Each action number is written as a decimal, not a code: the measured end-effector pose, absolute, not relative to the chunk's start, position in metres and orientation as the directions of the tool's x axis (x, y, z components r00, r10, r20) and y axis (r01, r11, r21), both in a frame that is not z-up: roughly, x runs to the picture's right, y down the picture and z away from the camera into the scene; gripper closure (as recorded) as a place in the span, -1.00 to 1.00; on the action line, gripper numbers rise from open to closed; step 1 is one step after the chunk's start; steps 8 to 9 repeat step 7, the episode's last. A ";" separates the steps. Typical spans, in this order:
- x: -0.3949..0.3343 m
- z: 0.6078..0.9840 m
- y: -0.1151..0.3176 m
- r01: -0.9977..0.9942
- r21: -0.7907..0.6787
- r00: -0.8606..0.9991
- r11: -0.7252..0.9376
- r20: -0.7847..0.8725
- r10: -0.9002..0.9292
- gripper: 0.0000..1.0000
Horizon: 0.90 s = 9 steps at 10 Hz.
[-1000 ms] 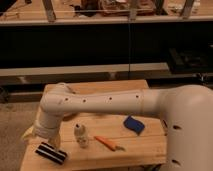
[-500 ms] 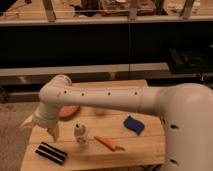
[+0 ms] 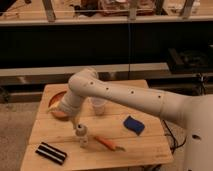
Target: Knock the bottle over
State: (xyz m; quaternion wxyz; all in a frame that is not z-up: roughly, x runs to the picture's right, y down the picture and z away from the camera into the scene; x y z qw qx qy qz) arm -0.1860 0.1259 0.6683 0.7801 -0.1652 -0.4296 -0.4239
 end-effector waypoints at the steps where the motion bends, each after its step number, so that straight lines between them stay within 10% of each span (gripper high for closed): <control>1: -0.155 0.676 0.122 0.785 0.084 0.308 0.614 0.806 -0.505 -0.60; 9: -0.039 0.683 0.115 0.745 0.047 0.368 0.665 0.803 -0.469 -0.60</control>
